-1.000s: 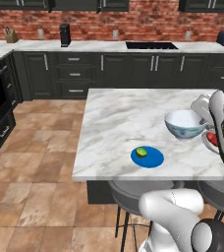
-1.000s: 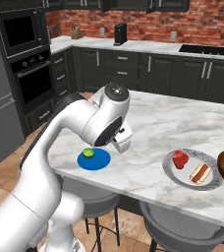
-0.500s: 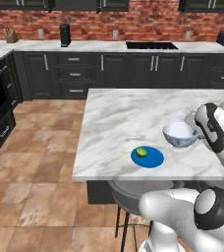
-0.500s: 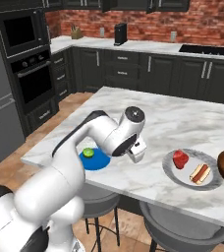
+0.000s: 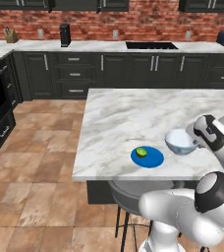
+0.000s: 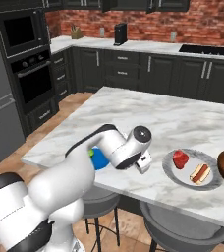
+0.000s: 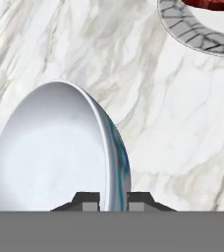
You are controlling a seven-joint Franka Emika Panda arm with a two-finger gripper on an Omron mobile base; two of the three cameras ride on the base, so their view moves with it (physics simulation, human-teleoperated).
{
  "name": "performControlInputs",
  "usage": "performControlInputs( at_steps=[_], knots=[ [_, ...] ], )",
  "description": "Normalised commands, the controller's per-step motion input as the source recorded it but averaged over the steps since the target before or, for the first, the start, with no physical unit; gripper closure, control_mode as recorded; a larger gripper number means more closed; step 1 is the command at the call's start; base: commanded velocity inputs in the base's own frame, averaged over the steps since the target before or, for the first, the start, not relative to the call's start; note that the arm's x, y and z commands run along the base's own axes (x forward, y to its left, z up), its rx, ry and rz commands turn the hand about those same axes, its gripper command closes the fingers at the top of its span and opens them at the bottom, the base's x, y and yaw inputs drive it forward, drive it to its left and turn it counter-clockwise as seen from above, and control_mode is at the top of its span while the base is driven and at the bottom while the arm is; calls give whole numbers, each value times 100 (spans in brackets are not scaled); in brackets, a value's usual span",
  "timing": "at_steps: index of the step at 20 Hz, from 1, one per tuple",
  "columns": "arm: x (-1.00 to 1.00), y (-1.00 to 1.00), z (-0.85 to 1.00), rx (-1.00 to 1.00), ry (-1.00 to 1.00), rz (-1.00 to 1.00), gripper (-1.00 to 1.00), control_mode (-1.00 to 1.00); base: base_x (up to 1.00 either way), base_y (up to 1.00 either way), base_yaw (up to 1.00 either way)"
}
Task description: Take the smaller bowl and place it next to the appetizer plate on the dining counter , and place the larger bowl next to the plate with cooked food.
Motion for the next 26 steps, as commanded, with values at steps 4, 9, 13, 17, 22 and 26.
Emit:
performControlInputs(
  at_steps=[4, 9, 13, 17, 22, 26],
  knots=[
    [12, 0, -30, 0, 0, 0, 100, -100, 0, 0, 0],
    [3, 0, -40, 0, -1, 0, 100, -100, 0, 0, 0],
    [2, 0, -37, 0, -5, 0, 100, -100, 0, 0, 0],
    [9, 0, -33, 0, -7, 0, 100, -100, 0, 0, 0],
    [23, -6, -27, 0, -3, 0, 100, -100, 0, 0, 0],
    [26, -7, -35, 0, -4, 0, 100, -100, 0, 0, 0]
  ],
)
